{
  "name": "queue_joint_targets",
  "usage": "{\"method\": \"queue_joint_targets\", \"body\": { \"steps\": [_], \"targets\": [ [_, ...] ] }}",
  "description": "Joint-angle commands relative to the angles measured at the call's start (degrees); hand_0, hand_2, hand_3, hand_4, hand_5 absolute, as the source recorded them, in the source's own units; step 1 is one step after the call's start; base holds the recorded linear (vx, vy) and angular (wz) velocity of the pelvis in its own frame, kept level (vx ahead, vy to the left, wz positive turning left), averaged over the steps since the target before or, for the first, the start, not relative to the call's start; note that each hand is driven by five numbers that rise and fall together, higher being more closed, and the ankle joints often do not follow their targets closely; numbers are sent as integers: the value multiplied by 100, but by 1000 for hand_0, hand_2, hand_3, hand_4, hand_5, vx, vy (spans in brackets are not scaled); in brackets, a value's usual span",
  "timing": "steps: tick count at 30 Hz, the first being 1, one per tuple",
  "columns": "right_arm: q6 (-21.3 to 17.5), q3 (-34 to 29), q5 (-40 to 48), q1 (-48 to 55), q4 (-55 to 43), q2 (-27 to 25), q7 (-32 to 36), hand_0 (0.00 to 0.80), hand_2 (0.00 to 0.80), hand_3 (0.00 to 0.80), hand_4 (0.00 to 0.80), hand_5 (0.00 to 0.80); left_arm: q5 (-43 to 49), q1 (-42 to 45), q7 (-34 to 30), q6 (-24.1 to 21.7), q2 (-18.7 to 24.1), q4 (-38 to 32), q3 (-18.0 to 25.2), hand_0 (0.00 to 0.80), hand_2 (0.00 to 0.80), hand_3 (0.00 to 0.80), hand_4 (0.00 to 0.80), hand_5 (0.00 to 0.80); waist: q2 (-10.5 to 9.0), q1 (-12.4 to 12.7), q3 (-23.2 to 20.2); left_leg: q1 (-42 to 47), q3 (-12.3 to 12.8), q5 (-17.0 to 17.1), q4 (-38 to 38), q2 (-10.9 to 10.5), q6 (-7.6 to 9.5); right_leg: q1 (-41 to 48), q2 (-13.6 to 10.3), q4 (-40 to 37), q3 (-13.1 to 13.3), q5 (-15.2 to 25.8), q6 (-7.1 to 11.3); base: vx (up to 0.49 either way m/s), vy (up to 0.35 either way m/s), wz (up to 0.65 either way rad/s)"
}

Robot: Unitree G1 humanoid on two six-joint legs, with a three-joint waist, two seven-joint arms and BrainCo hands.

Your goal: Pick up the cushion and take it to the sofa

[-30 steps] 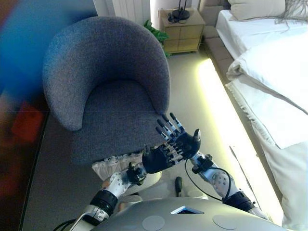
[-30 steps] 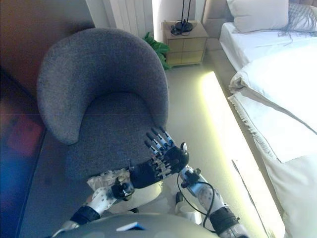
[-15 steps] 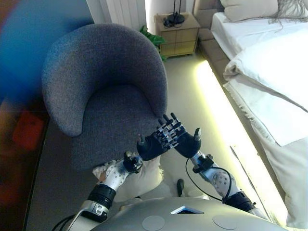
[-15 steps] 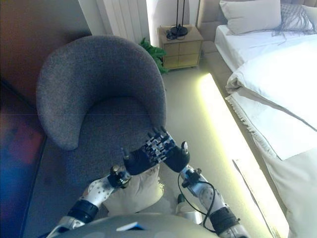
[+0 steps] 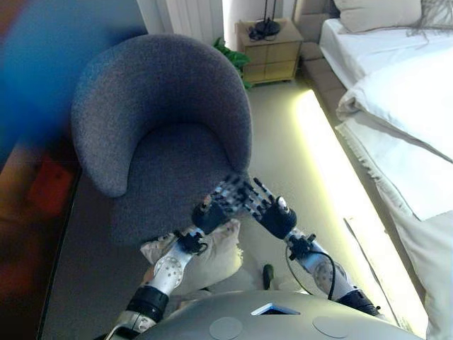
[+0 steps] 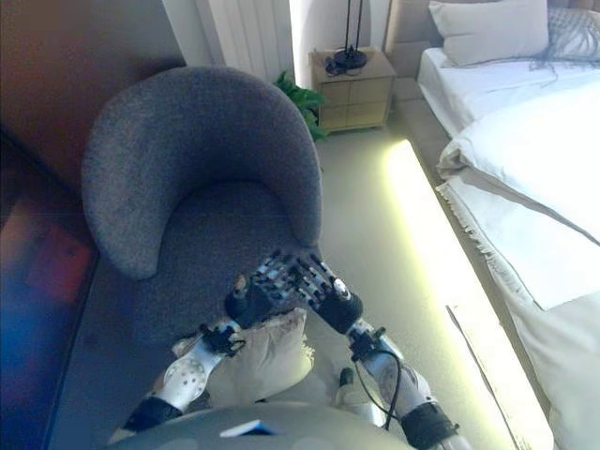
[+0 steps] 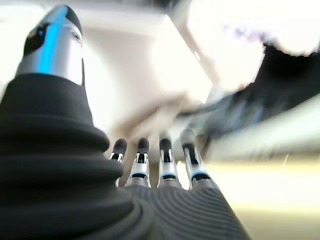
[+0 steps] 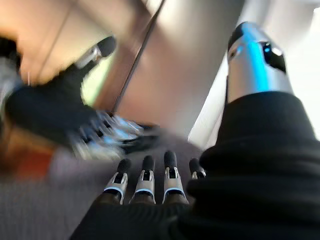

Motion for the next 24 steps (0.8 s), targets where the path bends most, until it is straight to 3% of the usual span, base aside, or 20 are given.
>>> {"method": "queue_joint_targets", "body": {
  "steps": [1, 7, 11, 16, 21, 24],
  "targets": [
    [-737, -331, -746, -364, -168, 76, -607, 0, 0, 0, 0, 0, 943, -43, 945, -917, 440, -348, 354, 0, 0, 0, 0, 0, -279, 189, 284, -506, -108, 238, 280, -341, 292, 212, -85, 295, -247, -341, 137, -45, -52, 9],
    [-965, -590, -901, -595, 170, 170, -1306, 0, 0, 0, 0, 0, 995, 37, 1301, -1031, 423, -537, 578, 0, 0, 0, 0, 0, -326, 310, 419, -569, -218, 211, 423, -305, 275, 267, -20, 303, -281, -366, 34, -18, -46, 12],
    [-957, -707, -1046, -521, 230, 243, -1405, 0, 0, 0, 0, 0, 1278, 68, 1529, -1164, 403, -589, 587, 0, 0, 0, 0, 0, -316, 300, 404, -534, -268, 213, 403, -281, 250, 310, 12, 269, -289, -373, 12, 23, -37, 3],
    [-1008, -756, -1407, -513, 332, 214, -1555, 0, 0, 0, 0, 0, 1293, 24, 1689, -1015, 383, -550, 614, 0, 0, 0, 0, 0, -323, 294, 387, -558, -300, 172, 569, -201, 186, 325, 46, 330, -305, -434, -42, 17, -61, 4],
    [-953, -746, -1538, -547, 378, 164, -1617, 0, 0, 0, 0, 0, 1265, -63, 1935, -1006, 372, -410, 613, 0, 0, 0, 0, 0, -353, 260, 430, -665, -376, 129, 933, -119, 98, 329, 157, 381, -186, -463, -144, 9, -64, 2],
    [-879, -749, -1581, -562, 350, 108, -1604, 0, 0, 0, 0, 0, 1299, -150, 1998, -969, 345, -340, 653, 0, 0, 0, 0, 0, -407, 266, 512, -960, -447, 114, 1608, -105, 31, 319, 148, 430, -175, -456, -219, -5, -55, 6]
  ]
}}
